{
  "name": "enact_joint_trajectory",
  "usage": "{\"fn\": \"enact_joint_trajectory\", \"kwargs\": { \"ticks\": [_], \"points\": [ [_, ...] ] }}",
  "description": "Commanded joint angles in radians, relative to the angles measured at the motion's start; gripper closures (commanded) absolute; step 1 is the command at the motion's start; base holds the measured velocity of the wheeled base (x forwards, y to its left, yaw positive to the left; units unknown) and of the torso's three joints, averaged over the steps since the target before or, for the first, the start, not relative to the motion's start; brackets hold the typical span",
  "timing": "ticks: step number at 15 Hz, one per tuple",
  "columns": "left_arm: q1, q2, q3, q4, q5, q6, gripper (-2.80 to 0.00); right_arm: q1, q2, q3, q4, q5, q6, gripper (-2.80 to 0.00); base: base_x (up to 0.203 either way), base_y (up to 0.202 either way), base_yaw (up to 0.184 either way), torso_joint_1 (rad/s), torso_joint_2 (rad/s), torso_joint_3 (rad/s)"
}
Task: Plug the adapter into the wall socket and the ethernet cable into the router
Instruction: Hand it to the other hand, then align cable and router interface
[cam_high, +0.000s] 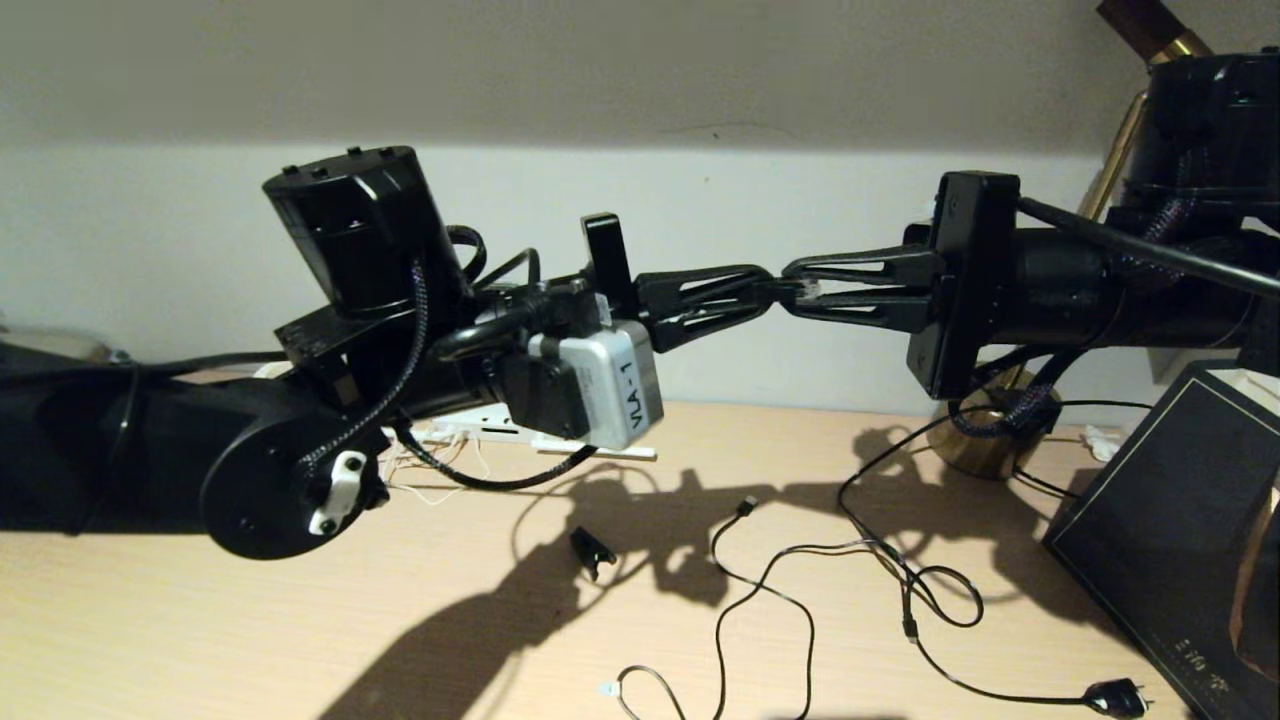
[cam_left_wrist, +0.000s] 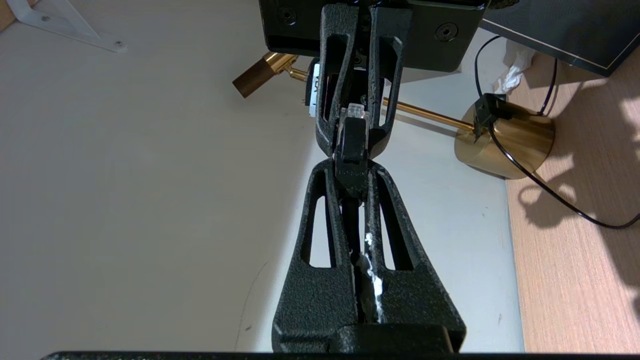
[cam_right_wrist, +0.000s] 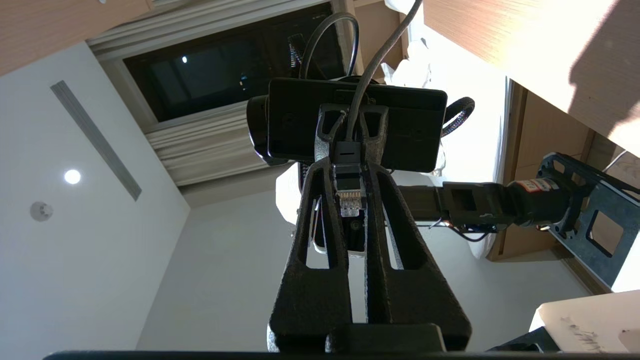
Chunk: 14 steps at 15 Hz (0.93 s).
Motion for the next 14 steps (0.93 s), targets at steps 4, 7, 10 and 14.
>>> {"fn": "enact_joint_trajectory", "kwargs": {
  "ticks": [4,7,10,14],
  "points": [
    [-0.005,-0.025,0.061,-0.001,-0.006,0.004,0.00,-0.005,-0.008,0.005,-0.007,-0.007,0.002,-2.80,0.000,0.000,0.000,0.000,0.00,0.000],
    [0.021,-0.116,0.172,0.007,-0.001,-0.042,0.00,-0.100,-0.041,0.016,-0.010,-0.133,-0.081,-2.80,0.000,0.000,0.000,0.000,0.00,0.000],
    [0.072,-0.200,0.220,0.002,0.073,-0.325,0.00,-0.198,-0.180,0.136,-0.002,-0.361,-0.507,-2.80,0.000,0.000,0.000,0.000,0.00,0.000],
    [0.080,-0.330,0.318,0.035,0.451,-0.836,0.00,-0.245,-0.452,0.431,-0.004,-0.766,-1.017,0.00,0.000,0.000,0.000,0.000,0.00,0.000]
  ]
}}
